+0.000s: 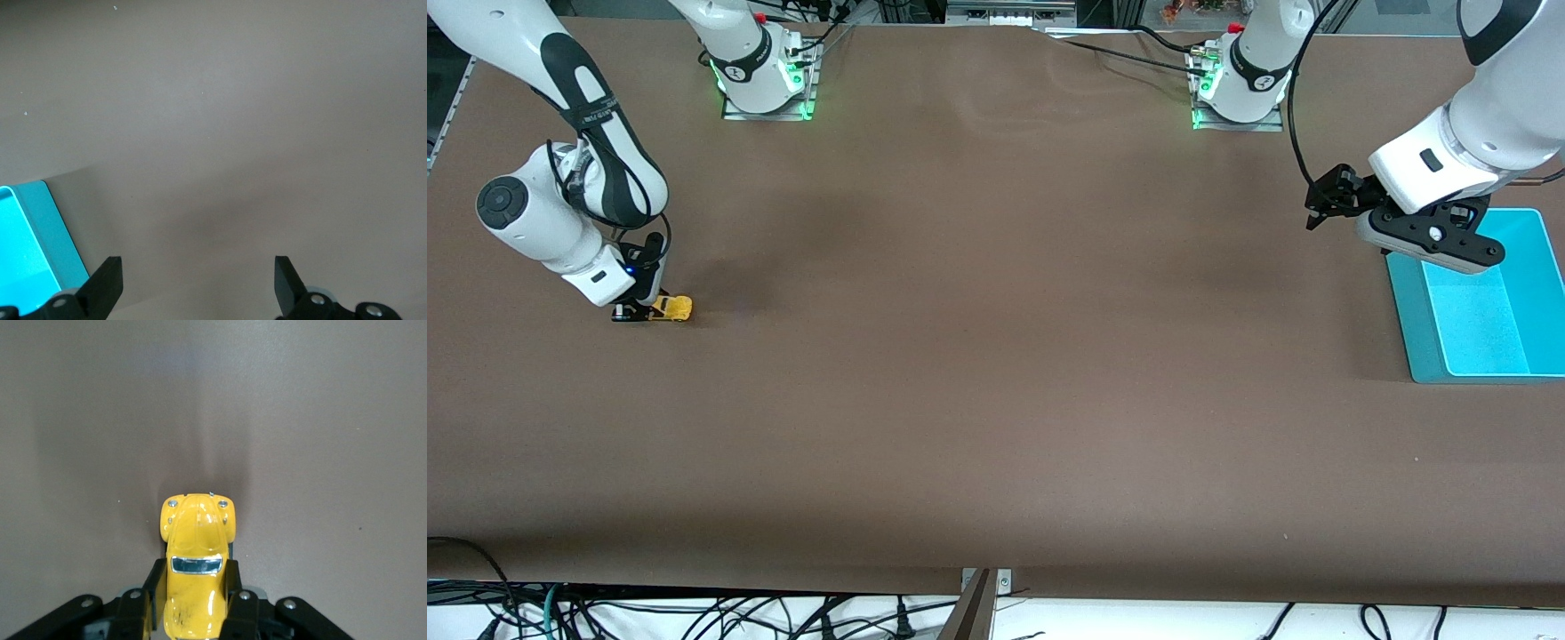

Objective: Wind and store yellow beetle car
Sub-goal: 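Drag the held car backward along the table with the right gripper, then open the right gripper and lift it, letting the car roll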

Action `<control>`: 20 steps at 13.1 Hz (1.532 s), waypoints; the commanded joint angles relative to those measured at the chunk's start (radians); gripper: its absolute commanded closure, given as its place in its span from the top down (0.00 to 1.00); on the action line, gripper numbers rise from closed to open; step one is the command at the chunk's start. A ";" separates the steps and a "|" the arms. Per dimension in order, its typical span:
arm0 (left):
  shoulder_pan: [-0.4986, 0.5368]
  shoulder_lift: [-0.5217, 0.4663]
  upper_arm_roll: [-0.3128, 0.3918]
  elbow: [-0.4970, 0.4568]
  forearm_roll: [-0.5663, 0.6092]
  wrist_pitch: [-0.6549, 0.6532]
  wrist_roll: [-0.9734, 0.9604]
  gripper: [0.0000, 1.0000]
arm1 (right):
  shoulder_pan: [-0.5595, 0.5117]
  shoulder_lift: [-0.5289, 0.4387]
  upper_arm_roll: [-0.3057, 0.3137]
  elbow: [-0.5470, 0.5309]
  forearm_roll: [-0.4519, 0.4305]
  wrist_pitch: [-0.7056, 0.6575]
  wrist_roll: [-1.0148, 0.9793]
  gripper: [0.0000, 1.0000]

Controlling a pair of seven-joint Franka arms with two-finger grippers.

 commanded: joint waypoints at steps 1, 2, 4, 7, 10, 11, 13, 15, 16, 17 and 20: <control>0.000 0.005 -0.002 0.025 -0.004 -0.024 -0.009 1.00 | -0.006 0.031 0.004 -0.002 0.031 -0.044 -0.029 0.35; 0.000 0.005 0.000 0.025 -0.004 -0.024 -0.009 1.00 | -0.006 0.030 0.010 0.002 0.031 -0.047 -0.027 0.54; 0.000 0.005 0.001 0.025 -0.004 -0.024 -0.007 1.00 | -0.006 0.030 0.020 0.042 0.043 -0.096 -0.025 1.00; 0.000 0.006 0.000 0.025 -0.004 -0.024 -0.007 1.00 | -0.006 0.005 0.070 0.122 0.050 -0.208 -0.013 1.00; 0.000 0.006 0.000 0.025 -0.004 -0.024 -0.007 1.00 | -0.003 -0.031 0.113 0.233 0.039 -0.363 -0.009 1.00; 0.000 0.006 0.000 0.025 -0.004 -0.024 -0.007 1.00 | -0.003 -0.048 0.127 0.279 0.034 -0.430 -0.006 1.00; -0.002 0.011 0.000 0.025 -0.003 -0.024 0.002 1.00 | -0.003 -0.100 0.130 0.338 0.031 -0.510 -0.005 1.00; -0.003 0.009 -0.012 0.025 -0.004 -0.034 0.002 1.00 | -0.003 -0.177 0.132 0.347 0.039 -0.535 -0.002 1.00; -0.003 0.011 -0.015 0.025 -0.004 -0.037 0.004 1.00 | -0.003 -0.215 0.132 0.347 0.033 -0.553 0.023 1.00; -0.003 0.011 -0.018 0.023 -0.004 -0.042 0.005 1.00 | -0.003 -0.252 0.132 0.347 0.030 -0.578 0.057 1.00; -0.006 0.015 -0.029 0.022 -0.006 -0.068 0.010 1.00 | -0.003 -0.323 0.133 0.352 0.030 -0.635 0.244 1.00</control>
